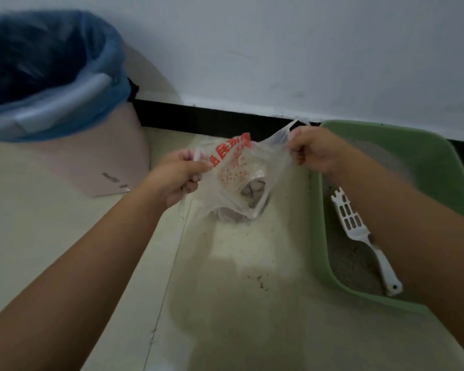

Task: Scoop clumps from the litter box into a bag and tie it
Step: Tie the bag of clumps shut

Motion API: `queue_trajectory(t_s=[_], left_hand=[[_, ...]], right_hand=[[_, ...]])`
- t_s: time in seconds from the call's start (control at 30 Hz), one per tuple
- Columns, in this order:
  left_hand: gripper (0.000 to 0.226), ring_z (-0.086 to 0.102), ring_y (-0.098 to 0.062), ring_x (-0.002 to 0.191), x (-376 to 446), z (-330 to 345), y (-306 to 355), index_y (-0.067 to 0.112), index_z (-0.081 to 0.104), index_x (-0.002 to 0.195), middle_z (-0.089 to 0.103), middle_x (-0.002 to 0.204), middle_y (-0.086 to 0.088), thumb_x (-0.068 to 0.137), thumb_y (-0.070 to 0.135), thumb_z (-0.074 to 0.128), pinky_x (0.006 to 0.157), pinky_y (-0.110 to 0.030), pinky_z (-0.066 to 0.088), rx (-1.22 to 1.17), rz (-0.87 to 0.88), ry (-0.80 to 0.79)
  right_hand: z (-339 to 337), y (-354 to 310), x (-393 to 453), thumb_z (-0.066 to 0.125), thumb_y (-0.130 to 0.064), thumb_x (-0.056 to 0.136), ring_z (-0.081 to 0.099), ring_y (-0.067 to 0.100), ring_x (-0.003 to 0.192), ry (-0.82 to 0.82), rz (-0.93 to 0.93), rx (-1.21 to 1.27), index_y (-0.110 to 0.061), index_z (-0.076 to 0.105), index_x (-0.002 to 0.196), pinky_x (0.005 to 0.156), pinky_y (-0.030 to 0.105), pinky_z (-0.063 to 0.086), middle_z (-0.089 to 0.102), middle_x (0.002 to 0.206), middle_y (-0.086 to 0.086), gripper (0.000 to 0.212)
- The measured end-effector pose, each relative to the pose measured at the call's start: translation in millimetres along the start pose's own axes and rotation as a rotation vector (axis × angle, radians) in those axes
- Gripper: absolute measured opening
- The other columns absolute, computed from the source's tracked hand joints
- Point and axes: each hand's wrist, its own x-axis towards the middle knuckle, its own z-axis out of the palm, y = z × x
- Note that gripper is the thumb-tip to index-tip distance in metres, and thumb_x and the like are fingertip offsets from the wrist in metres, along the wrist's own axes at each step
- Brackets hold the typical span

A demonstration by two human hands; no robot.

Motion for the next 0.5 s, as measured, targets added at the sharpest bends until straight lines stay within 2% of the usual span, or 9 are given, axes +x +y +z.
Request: queue_trajectory(t_s=[0.1, 0.17, 0.2, 0.27, 0.3, 0.33, 0.37, 0.43, 0.5], left_hand=[[0.029, 0.038, 0.002, 0.028, -5.6, 7.8, 16.9, 0.007, 0.050, 0.071, 0.054, 0.040, 0.005, 0.091, -0.011, 0.042, 0.029, -0.006, 0.027, -0.241, 0.061, 0.024], [0.026, 0.046, 0.001, 0.032, -7.5, 6.9, 19.4, 0.006, 0.051, 0.074, 0.057, 0.043, 0.004, 0.093, -0.008, 0.040, 0.032, -0.007, 0.035, -0.351, 0.070, 0.021], [0.024, 0.050, 0.000, 0.035, -10.1, 6.7, 20.0, 0.005, 0.052, 0.076, 0.059, 0.045, 0.003, 0.093, -0.006, 0.040, 0.034, -0.007, 0.038, -0.379, 0.073, 0.017], [0.022, 0.057, -0.003, 0.041, -14.5, 4.7, 18.1, 0.005, 0.052, 0.078, 0.062, 0.051, 0.001, 0.093, -0.006, 0.040, 0.038, -0.009, 0.044, -0.403, 0.060, 0.019], [0.022, 0.059, -0.005, 0.044, -16.9, 4.1, 16.8, 0.004, 0.054, 0.079, 0.064, 0.057, -0.002, 0.092, -0.008, 0.040, 0.040, -0.010, 0.046, -0.378, 0.046, 0.023], [0.022, 0.059, -0.007, 0.048, -20.0, 4.1, 14.8, 0.003, 0.055, 0.081, 0.065, 0.064, -0.007, 0.091, -0.010, 0.041, 0.042, -0.011, 0.047, -0.306, 0.020, 0.037], [0.021, 0.058, -0.009, 0.050, -24.0, 4.1, 12.0, 0.002, 0.056, 0.081, 0.063, 0.071, -0.011, 0.090, -0.012, 0.043, 0.043, -0.011, 0.047, -0.165, -0.023, 0.066], [0.022, 0.050, -0.013, 0.053, -30.8, 1.1, 3.9, 0.004, 0.053, 0.074, 0.053, 0.070, -0.010, 0.091, -0.009, 0.046, 0.040, -0.011, 0.044, 0.253, -0.122, 0.178], [0.028, 0.042, -0.014, 0.052, -36.6, -7.5, 3.1, 0.006, 0.047, 0.067, 0.047, 0.064, -0.008, 0.095, 0.001, 0.045, 0.040, -0.017, 0.039, 0.588, -0.171, 0.268]], right_hand=[[2.9, -10.9, -8.5, 0.046, 0.014, 0.080, 0.039, 0.008, 0.040, 0.173, -0.113, -0.137, -0.011, 0.045, 0.052, 0.042, 0.016, 0.029, 0.043, 0.032, -0.008, 0.037], [3.6, -8.5, -12.1, 0.055, 0.006, 0.083, 0.045, 0.013, 0.057, 0.266, -0.175, -0.258, -0.008, 0.057, 0.066, 0.057, 0.026, 0.040, 0.055, 0.056, 0.001, 0.022], [3.9, -5.8, -14.6, 0.059, 0.000, 0.084, 0.052, 0.016, 0.073, 0.289, -0.205, -0.354, -0.006, 0.061, 0.086, 0.072, 0.031, 0.044, 0.061, 0.080, 0.008, 0.007], [3.4, 6.6, -18.5, 0.068, -0.016, 0.082, 0.042, 0.027, 0.122, 0.246, -0.154, -0.696, -0.008, 0.043, 0.133, 0.102, 0.036, 0.034, 0.043, 0.134, 0.016, 0.057], [5.7, 14.8, -19.0, 0.069, -0.024, 0.081, 0.031, 0.029, 0.133, 0.142, -0.067, -0.781, -0.013, 0.029, 0.142, 0.106, 0.037, 0.032, 0.027, 0.147, 0.014, 0.074], [11.2, 21.9, -21.1, 0.068, -0.029, 0.081, 0.034, 0.030, 0.132, 0.022, 0.042, -0.796, -0.016, 0.023, 0.145, 0.099, 0.035, 0.041, 0.024, 0.150, 0.013, 0.079], [17.8, 28.8, -22.6, 0.066, -0.031, 0.083, 0.051, 0.028, 0.117, -0.086, 0.137, -0.789, -0.015, 0.028, 0.143, 0.079, 0.027, 0.052, 0.035, 0.143, 0.014, 0.073], [25.8, 37.9, -21.3, 0.061, -0.029, 0.087, 0.058, 0.019, 0.069, -0.184, 0.188, -0.967, -0.007, 0.053, 0.123, 0.044, 0.016, 0.045, 0.059, 0.102, 0.016, 0.044], [29.3, 29.2, -19.9, 0.055, -0.025, 0.091, 0.046, 0.015, 0.055, -0.131, 0.089, -1.061, -0.003, 0.063, 0.094, 0.043, 0.017, 0.035, 0.053, 0.069, 0.008, 0.023]])
